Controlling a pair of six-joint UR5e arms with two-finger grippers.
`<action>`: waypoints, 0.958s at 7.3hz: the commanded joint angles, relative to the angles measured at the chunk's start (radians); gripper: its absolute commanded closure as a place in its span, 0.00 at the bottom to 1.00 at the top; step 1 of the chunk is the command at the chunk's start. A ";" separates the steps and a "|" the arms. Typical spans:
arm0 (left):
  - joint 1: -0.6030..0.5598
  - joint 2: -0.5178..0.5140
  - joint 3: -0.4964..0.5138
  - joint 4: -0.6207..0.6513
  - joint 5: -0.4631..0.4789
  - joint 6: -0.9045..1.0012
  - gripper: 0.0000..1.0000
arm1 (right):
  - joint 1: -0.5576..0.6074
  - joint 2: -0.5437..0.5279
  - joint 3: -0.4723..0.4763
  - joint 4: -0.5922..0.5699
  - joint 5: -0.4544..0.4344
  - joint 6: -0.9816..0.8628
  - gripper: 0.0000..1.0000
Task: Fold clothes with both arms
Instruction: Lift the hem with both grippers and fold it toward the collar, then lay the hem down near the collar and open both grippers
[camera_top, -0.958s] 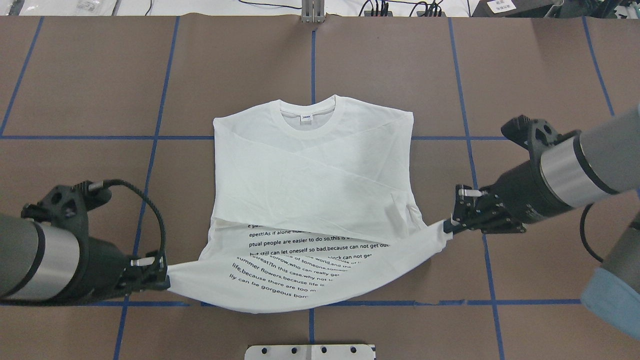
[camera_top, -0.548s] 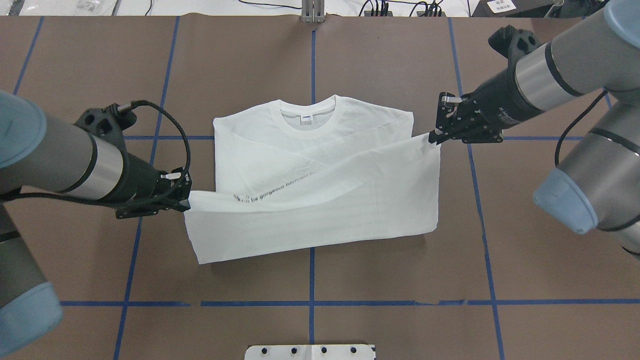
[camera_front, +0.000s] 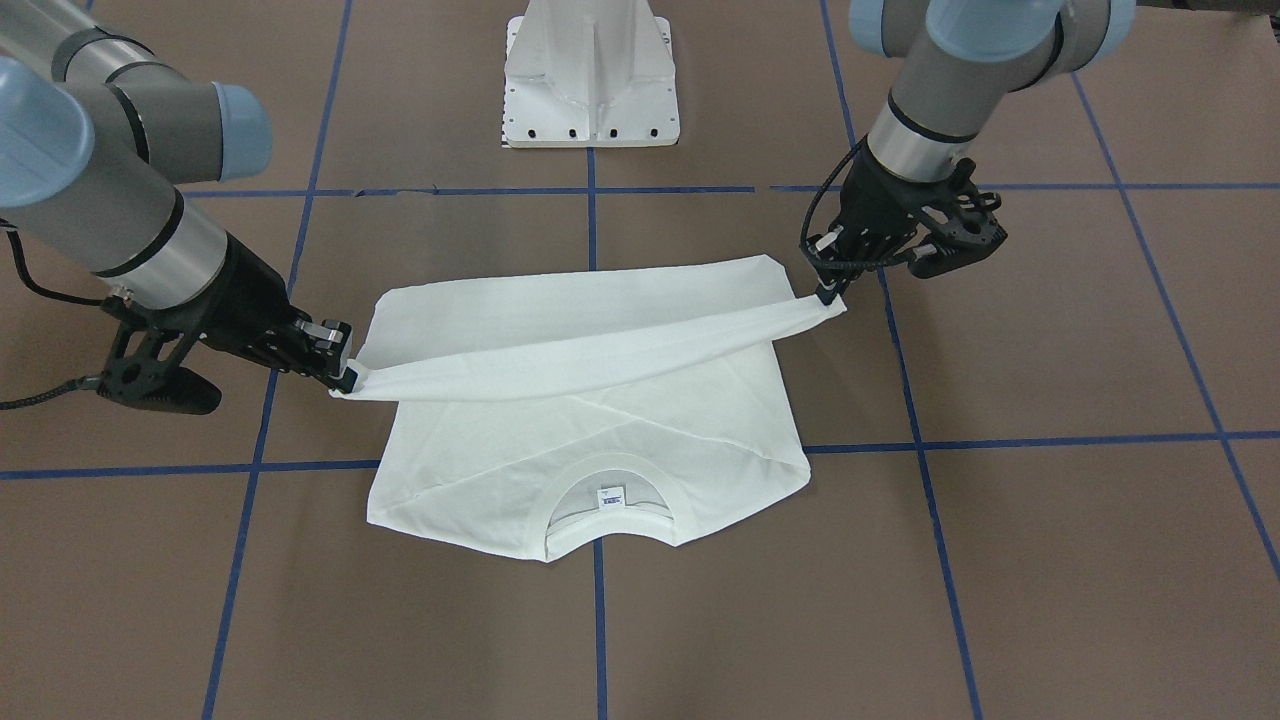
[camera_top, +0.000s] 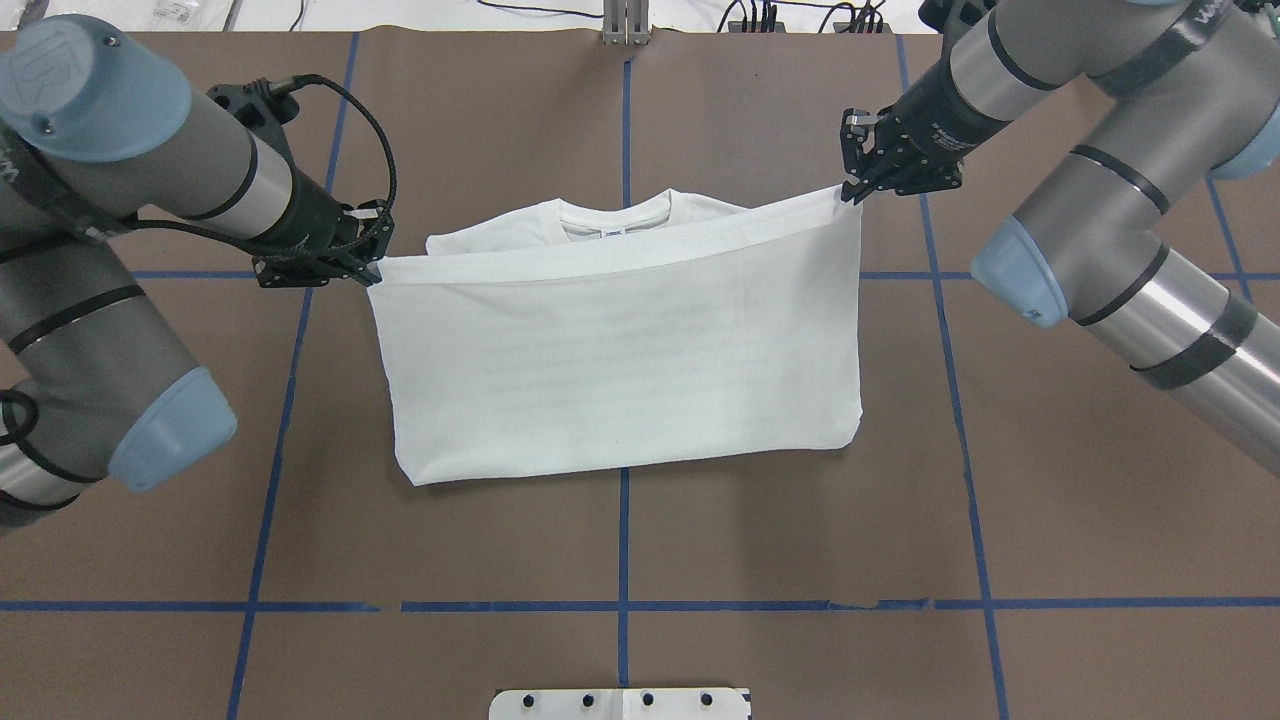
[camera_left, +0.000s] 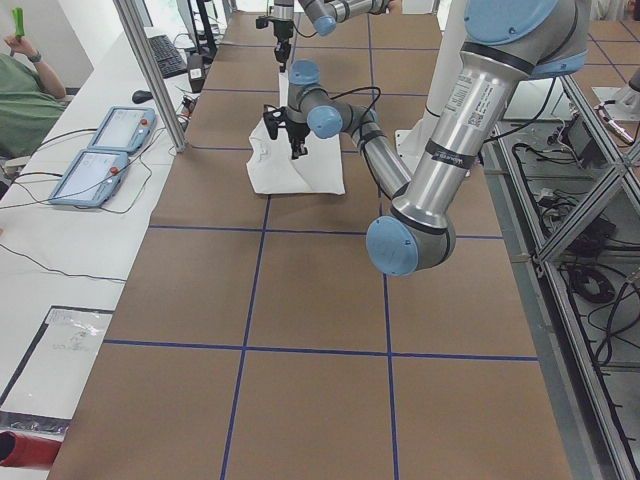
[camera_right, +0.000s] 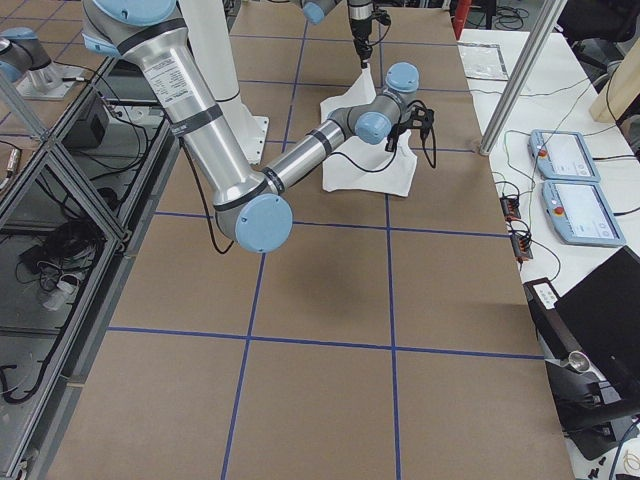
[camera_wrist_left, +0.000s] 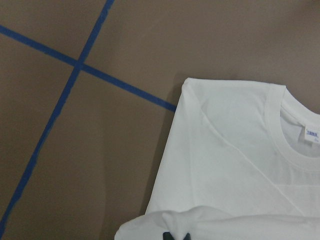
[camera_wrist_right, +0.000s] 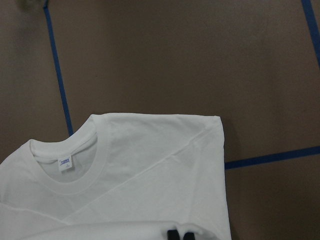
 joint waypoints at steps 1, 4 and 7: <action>-0.023 -0.057 0.208 -0.185 0.000 0.005 1.00 | 0.002 0.027 -0.071 0.000 -0.013 -0.055 1.00; -0.046 -0.066 0.331 -0.283 0.005 0.008 1.00 | 0.001 0.033 -0.114 0.001 -0.015 -0.059 1.00; -0.048 -0.080 0.364 -0.327 0.021 0.004 1.00 | 0.001 0.068 -0.146 0.000 -0.021 -0.059 1.00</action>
